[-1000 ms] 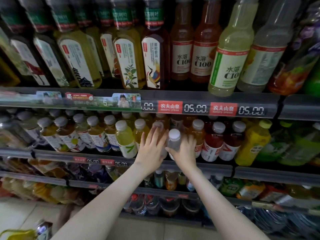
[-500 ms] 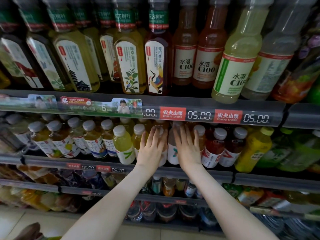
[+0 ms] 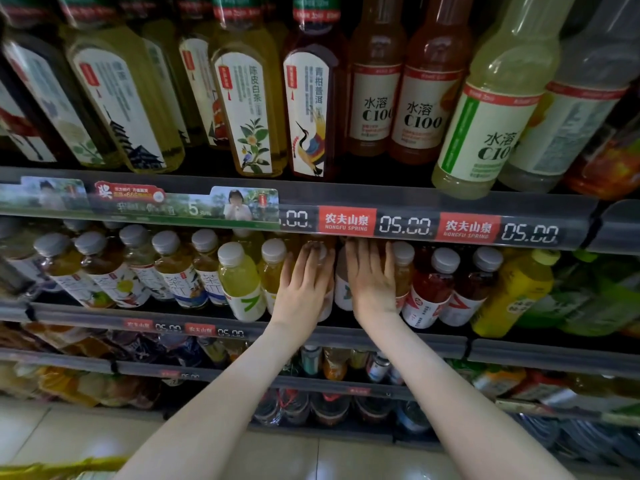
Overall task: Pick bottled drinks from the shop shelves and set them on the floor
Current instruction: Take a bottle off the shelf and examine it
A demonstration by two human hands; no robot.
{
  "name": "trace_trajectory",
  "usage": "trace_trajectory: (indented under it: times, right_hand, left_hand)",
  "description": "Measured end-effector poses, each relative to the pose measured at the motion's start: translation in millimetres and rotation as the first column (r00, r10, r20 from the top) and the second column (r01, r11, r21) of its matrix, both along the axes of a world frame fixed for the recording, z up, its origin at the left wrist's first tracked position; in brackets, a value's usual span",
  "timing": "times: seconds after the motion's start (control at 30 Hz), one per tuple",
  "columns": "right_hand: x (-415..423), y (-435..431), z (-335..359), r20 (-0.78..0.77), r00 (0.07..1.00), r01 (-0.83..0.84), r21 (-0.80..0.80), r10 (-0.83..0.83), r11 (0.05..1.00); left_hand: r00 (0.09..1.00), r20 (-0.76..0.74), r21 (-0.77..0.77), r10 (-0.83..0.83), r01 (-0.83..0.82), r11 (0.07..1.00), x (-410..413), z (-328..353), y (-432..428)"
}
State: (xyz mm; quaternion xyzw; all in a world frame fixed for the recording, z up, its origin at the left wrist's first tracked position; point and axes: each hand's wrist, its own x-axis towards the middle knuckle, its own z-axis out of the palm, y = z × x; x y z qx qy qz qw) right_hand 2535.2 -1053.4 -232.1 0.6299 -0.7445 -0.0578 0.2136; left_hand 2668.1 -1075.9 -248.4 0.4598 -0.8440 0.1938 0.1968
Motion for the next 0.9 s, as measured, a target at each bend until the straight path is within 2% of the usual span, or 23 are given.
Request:
trace_trajectory:
  times: [0.07,0.17,0.3,0.37,0.4,0.47,0.53,0.57,0.63,0.7,0.73,0.77,0.8,0.83,0.9]
  right_hand:
    - [-1.2,-9.2,-3.4,0.028,1.000,0.004,0.021,-0.005,1.000]
    - [-0.5,-7.9,-5.5,0.015,1.000,0.016,-0.029,-0.015,0.999]
    - [-10.5,44.1,-38.6,0.086,0.968,-0.207,-0.265,0.237,0.942]
    - [-27.4,92.0,-75.2,0.154,0.930,-0.273,-0.319,0.334,0.908]
    - [-37.8,118.0,-95.3,0.205,0.921,-0.260,-0.312,0.332,0.914]
    - [-59.3,170.3,-139.9,0.314,0.920,-0.192,-0.167,0.237,0.967]
    - [-85.4,221.0,-196.0,0.418,0.906,-0.102,0.067,0.065,0.993]
    - [-96.1,245.4,-225.7,0.467,0.883,-0.067,0.211,-0.040,0.975]
    - [-111.1,292.0,-283.9,0.494,0.845,-0.011,0.395,-0.202,0.919]
    - [-124.7,328.9,-347.8,0.508,0.831,-0.040,0.464,-0.228,0.885]
    - [-127.5,345.0,-380.4,0.473,0.844,-0.046,0.534,-0.253,0.844]
    - [-128.3,358.0,-411.9,0.434,0.835,-0.025,0.644,-0.339,0.764]
    - [-129.1,373.9,-453.6,0.379,0.845,-0.016,0.723,-0.378,0.690]
    - [-126.5,389.0,-489.2,0.395,0.835,-0.090,0.785,-0.383,0.613]
    - [-114.6,402.4,-551.5,0.447,0.770,-0.122,0.804,-0.455,0.582]
  left_hand:
    - [1.000,-0.015,-0.006,0.001,-0.001,1.000,-0.4,-3.3,1.3]
    - [0.999,-0.025,-0.029,0.033,-0.033,0.999,-1.8,-13.4,10.9]
    - [0.998,-0.063,0.072,0.013,-0.008,0.997,-2.8,-46.2,52.7]
    - [0.997,-0.068,0.170,-0.040,0.051,0.984,-5.8,-71.6,84.7]
    - [0.995,-0.074,0.221,-0.073,0.088,0.971,-9.5,-84.6,102.4]
    - [0.987,-0.066,0.331,-0.147,0.161,0.930,-20.0,-112.3,137.1]
    - [0.972,-0.018,0.454,-0.233,0.215,0.865,-36.0,-142.6,169.7]
    - [0.962,0.009,0.524,-0.273,0.228,0.821,-45.0,-160.9,185.5]
    - [0.932,0.054,0.658,-0.360,0.238,0.714,-64.2,-205.3,214.8]
    - [0.903,0.082,0.741,-0.423,0.228,0.632,-81.4,-256.7,241.5]
    - [0.895,0.089,0.766,-0.437,0.219,0.604,-88.2,-286.2,255.2]
    - [0.891,0.100,0.788,-0.443,0.201,0.582,-94.0,-316.4,267.5]
    - [0.892,0.114,0.807,-0.438,0.174,0.565,-99.5,-346.4,279.0]
    - [0.891,0.144,0.838,-0.430,0.122,0.532,-102.6,-377.6,290.2]
    - [0.862,0.262,0.888,-0.435,-0.038,0.459,-104.7,-440.1,306.4]
